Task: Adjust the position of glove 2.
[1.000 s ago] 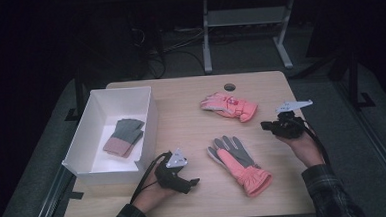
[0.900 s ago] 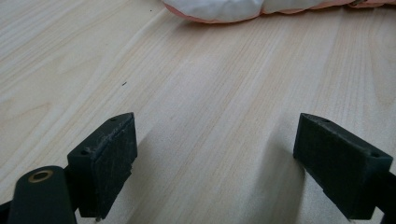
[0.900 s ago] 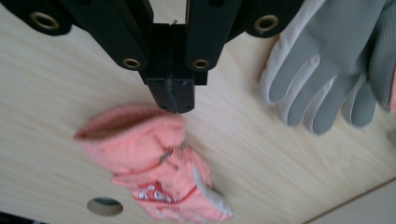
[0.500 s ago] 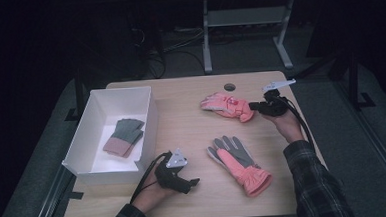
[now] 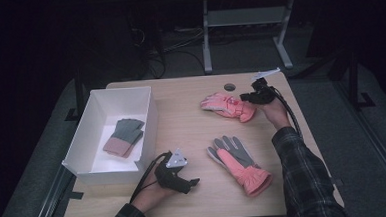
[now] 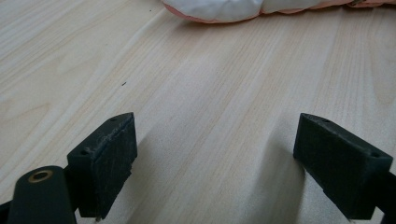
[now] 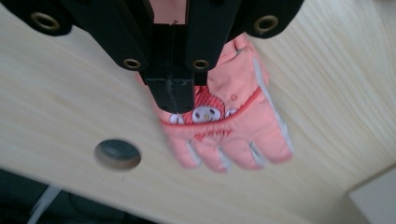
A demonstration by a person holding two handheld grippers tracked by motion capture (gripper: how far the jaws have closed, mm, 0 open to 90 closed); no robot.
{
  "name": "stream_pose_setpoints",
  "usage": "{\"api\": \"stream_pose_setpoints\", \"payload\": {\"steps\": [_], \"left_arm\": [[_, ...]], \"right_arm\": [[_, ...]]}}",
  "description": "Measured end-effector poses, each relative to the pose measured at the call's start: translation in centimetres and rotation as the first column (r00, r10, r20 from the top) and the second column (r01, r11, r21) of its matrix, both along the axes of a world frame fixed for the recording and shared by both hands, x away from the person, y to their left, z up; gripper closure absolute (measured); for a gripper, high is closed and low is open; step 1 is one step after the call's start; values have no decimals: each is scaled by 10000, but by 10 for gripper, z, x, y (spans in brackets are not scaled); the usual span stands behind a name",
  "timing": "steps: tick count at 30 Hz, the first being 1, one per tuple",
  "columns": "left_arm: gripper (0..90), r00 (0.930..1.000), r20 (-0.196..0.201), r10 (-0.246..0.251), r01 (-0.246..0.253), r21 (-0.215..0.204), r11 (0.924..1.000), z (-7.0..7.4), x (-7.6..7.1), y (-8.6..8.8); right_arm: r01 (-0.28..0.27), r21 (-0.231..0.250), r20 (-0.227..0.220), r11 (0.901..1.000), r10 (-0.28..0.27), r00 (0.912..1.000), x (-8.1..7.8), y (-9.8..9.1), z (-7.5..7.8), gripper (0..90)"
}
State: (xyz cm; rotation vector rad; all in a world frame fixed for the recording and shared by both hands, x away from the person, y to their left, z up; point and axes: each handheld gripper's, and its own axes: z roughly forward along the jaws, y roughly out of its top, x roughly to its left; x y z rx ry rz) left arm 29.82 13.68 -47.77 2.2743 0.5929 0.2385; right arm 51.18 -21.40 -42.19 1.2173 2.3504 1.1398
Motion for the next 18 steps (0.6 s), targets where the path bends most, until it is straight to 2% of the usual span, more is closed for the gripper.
{"api": "stream_pose_setpoints", "payload": {"steps": [2, 7, 9, 11, 18], "left_arm": [[126, 10000, -4, 5, -5, -8, 10000, 0, 0, 0], [127, 10000, -7, 7, -7, -9, 10000, 0, 0, 0], [126, 10000, -4, 2, -2, -4, 10000, 0, 0, 0], [126, 10000, 38, -25, 25, 18, 10000, 0, 0, 0], [126, 10000, 42, -31, 31, 23, 10000, 0, 0, 0]], "right_arm": [[-4, 29, -114, 10000, 4, 9999, 4, 6, -4, 900], [-101, -366, -74, 9993, 98, 9999, 10, 20, -14, 900], [-78, -516, -304, 9986, 63, 9995, 11, 20, -19, 900], [-6, -291, -404, 9996, -5, 9992, 11, 17, -19, 900], [-341, -457, -557, 9984, 316, 9980, -1, 14, -15, 900]]}}
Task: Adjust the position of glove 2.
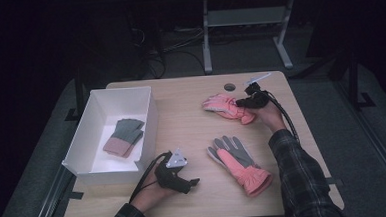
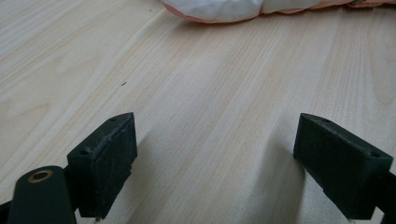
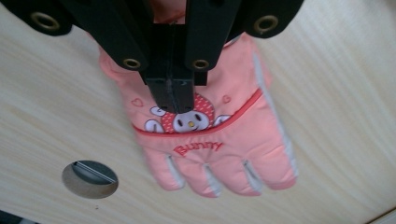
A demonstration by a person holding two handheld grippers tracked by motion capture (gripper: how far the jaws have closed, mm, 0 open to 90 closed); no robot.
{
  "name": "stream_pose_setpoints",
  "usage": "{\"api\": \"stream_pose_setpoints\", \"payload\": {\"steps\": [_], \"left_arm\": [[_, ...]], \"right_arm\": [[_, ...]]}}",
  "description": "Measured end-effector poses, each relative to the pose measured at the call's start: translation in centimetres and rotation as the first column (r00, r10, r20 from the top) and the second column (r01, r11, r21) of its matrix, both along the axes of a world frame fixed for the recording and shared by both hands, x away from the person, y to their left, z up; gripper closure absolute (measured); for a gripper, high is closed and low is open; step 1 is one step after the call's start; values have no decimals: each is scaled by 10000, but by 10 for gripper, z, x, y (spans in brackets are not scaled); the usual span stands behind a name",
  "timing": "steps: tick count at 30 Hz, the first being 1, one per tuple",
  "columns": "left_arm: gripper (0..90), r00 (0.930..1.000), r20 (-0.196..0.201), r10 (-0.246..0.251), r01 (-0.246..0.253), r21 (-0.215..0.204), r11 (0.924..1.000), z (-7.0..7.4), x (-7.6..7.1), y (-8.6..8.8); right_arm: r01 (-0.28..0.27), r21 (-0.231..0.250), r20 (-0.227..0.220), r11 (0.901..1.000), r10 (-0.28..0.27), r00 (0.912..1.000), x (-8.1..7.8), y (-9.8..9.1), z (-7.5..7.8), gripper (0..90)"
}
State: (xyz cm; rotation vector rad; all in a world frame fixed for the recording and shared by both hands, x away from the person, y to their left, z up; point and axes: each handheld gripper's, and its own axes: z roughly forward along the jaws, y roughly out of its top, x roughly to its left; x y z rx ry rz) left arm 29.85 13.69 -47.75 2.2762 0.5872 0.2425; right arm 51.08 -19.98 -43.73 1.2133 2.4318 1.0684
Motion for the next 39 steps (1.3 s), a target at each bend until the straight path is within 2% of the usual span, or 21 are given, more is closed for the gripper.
{"api": "stream_pose_setpoints", "payload": {"steps": [5, 7, 14, 25, 35, 37, 39], "left_arm": [[126, 10000, 18, -29, 29, 65, 10000, 0, 0, 0], [126, 10000, 3, -36, 36, 103, 9999, 1, 0, 0], [127, 10000, 1, -6, 6, 4, 10000, 0, 0, 0], [127, 10000, 18, -26, 26, 12, 10000, 0, 0, 0], [127, 10000, 22, -37, 37, 16, 10000, 0, 0, 0], [127, 10000, 21, -29, 29, 4, 10000, 0, 0, 0], [127, 10000, 19, -30, 30, 8, 10000, 0, 0, 0]], "right_arm": [[-210, -206, -155, 9996, 207, 9997, -15, -7, 2, 900], [-224, -207, -89, 9995, 222, 9997, -22, -10, 2, 900], [-423, -340, -273, 9985, 414, 9988, -46, -22, 3, 900], [-777, -775, -182, 9940, 765, 9969, -90, -36, 6, 900], [-864, -664, -203, 9940, 852, 9962, -124, -46, 6, 898], [-785, -563, -18, 9953, 785, 9969, -127, -50, 9, 892], [-414, -582, 267, 9974, 430, 9987, -124, -58, 13, 892]]}}
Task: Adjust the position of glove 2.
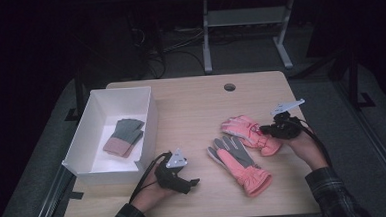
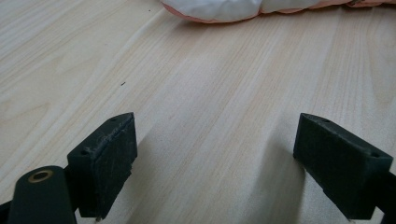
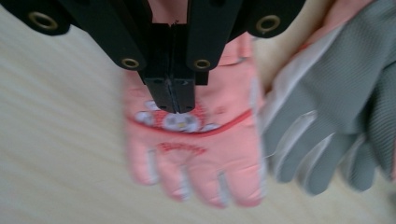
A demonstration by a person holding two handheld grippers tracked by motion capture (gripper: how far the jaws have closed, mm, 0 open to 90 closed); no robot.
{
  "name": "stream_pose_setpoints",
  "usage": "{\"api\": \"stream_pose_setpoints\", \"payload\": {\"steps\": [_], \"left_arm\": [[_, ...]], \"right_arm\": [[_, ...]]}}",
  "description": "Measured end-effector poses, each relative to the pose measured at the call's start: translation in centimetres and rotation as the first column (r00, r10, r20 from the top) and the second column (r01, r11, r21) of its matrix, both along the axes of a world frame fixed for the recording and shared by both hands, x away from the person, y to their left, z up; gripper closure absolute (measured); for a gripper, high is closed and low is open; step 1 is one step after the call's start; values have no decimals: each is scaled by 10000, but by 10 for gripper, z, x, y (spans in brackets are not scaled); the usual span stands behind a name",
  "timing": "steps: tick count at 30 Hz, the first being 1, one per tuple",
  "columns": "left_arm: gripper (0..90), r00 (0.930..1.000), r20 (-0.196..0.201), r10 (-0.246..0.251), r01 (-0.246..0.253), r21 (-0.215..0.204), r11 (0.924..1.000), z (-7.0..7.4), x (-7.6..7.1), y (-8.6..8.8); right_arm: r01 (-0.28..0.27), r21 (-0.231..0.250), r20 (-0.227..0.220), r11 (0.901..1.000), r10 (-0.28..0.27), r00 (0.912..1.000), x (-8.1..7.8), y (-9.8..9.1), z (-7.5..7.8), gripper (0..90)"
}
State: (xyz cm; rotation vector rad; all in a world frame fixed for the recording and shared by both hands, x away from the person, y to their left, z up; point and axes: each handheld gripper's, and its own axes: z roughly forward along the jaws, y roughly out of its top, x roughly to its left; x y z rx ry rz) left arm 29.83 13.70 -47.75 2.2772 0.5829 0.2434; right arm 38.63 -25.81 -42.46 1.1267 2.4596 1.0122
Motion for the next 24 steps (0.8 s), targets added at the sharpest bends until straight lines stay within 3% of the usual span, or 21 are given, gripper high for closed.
{"api": "stream_pose_setpoints", "payload": {"steps": [3, 7, 9, 12, 20, 24], "left_arm": [[127, 10000, 1, 0, 0, -2, 10000, 0, 0, 0], [127, 10000, 2, 0, 0, 1, 10000, 0, 0, 0], [127, 10000, 1, 0, 0, -1, 10000, 0, 0, 0], [127, 10000, 0, -1, 1, 2, 10000, 0, 0, 0], [127, 10000, 1, -1, 1, 1, 10000, 0, 0, 0], [127, 10000, 22, 9, -9, -33, 10000, 0, 0, 0]], "right_arm": [[743, -52, 276, 9972, -742, 9969, 6, -18, -1, 896], [1332, -260, -126, 9908, -1335, 9910, 11, -37, -11, 899], [1294, -281, -499, 9912, -1307, 9902, 9, -40, -18, 898], [1120, -421, -715, 9928, -1148, 9908, 2, -41, -23, 899], [552, -62, -952, 9985, -556, 9939, -24, -41, -21, 898], [814, -201, -977, 9965, -830, 9917, -35, -41, -16, 820]]}}
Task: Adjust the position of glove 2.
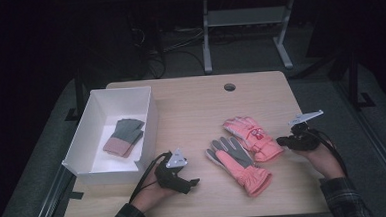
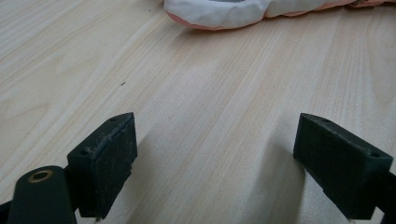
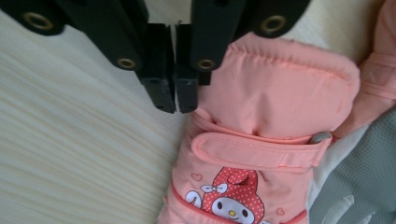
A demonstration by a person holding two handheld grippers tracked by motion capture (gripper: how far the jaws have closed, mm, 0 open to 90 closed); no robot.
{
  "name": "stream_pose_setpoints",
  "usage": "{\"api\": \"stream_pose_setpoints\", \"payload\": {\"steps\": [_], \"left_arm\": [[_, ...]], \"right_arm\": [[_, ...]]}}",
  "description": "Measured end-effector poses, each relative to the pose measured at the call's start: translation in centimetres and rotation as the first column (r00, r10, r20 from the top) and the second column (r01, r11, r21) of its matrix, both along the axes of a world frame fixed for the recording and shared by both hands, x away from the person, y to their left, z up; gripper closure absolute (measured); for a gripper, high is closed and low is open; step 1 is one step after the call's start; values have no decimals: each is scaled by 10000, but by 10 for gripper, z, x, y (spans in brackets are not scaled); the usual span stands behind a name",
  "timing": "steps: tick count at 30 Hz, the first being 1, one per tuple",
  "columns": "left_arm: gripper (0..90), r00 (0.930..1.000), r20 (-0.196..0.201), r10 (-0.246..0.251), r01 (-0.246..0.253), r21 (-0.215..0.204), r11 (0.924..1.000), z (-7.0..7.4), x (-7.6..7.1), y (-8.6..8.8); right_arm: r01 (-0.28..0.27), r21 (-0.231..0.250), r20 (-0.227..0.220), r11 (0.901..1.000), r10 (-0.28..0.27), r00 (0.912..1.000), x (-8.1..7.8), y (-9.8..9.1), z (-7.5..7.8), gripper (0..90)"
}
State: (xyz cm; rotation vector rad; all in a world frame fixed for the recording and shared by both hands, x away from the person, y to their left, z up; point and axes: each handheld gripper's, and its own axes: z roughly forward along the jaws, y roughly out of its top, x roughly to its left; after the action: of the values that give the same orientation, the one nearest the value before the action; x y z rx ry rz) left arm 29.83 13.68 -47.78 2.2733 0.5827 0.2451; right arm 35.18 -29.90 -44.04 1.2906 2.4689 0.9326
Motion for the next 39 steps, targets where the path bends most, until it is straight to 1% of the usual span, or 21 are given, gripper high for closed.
{"api": "stream_pose_setpoints", "payload": {"steps": [2, 3, 4, 5, 8, 11, 12, 14, 15, 17, 20, 22, 24, 27, 28, 31, 32, 33, 34, 37, 39], "left_arm": [[126, 10000, 2, -6, 6, 5, 10000, 0, 0, 0], [127, 10000, 0, -1, 1, 1, 10000, 0, 0, 0], [127, 10000, -3, -1, 1, -1, 10000, 0, 0, 0], [127, 10000, 0, -6, 6, 0, 10000, 0, 0, 0], [127, 10000, 0, -9, 9, 3, 10000, 0, 0, 0], [127, 10000, -4, -11, 11, 10, 10000, 0, 0, 0], [127, 10000, -4, -6, 6, 6, 10000, 0, 0, 0], [127, 10000, -4, -8, 8, 0, 10000, 0, 0, 0], [126, 10000, -5, -15, 15, 8, 10000, 0, 0, 0], [127, 10000, -7, -24, 24, -3, 10000, 0, 0, 0], [126, 10000, -14, -27, 27, 7, 10000, 0, 0, 0], [127, 10000, -14, -31, 31, 16, 10000, 0, 0, 0], [127, 10000, -21, -35, 35, 21, 10000, 0, 0, 0], [127, 10000, -26, -37, 37, 29, 10000, 0, 0, 0], [127, 10000, -32, -37, 37, 39, 10000, 0, 0, 0], [127, 10000, -32, -35, 35, 33, 10000, 0, 0, 0], [127, 10000, -28, -32, 32, 33, 10000, 0, 0, 0], [127, 10000, -32, -32, 32, 35, 10000, 0, 0, 0], [127, 10000, -35, -32, 32, 43, 10000, 0, 0, 0], [127, 10000, -49, -38, 38, 70, 10000, 0, 0, 0], [127, 10000, -44, -33, 34, 55, 10000, 0, 0, 0]], "right_arm": [[134, 432, 4, 9990, -134, 9999, -3, -1, 9, 752], [114, 672, -53, 9977, -110, 9999, -4, 1, 14, 722], [66, 718, -18, 9974, -65, 10000, -4, 4, 19, 698], [5, 788, 115, 9969, -14, 9999, -5, 9, 21, 676], [-77, 1069, 107, 9942, 65, 9999, 0, 26, 25, 612], [-257, 968, 213, 9950, 237, 9995, 9, 40, 21, 574], [-296, 968, 172, 9949, 281, 9995, 12, 43, 20, 560], [-384, 1076, -171, 9935, 404, 9990, 19, 49, 15, 544], [-382, 1026, -256, 9940, 410, 9988, 22, 51, 12, 534], [-458, 1052, -325, 9934, 494, 9982, 24, 53, 9, 525], [-397, 1112, -231, 9930, 425, 9988, 28, 57, 6, 513], [-387, 876, -185, 9954, 405, 9990, 30, 61, 4, 488], [-272, 670, -384, 9974, 298, 9988, 33, 64, -2, 474], [-327, 501, -551, 9982, 355, 9978, 36, 67, -9, 490], [-366, 420, -533, 9984, 388, 9978, 36, 68, -10, 501], [-401, 310, -512, 9987, 417, 9978, 37, 70, -13, 562], [-338, 371, -604, 9987, 360, 9975, 37, 70, -13, 591], [-401, 392, -645, 9984, 426, 9970, 38, 70, -13, 635], [-515, 361, -553, 9980, 535, 9970, 38, 70, -13, 692], [-663, 135, -335, 9977, 668, 9972, 36, 71, -11, 812], [-651, 201, -301, 9977, 656, 9974, 35, 69, -11, 852]]}}
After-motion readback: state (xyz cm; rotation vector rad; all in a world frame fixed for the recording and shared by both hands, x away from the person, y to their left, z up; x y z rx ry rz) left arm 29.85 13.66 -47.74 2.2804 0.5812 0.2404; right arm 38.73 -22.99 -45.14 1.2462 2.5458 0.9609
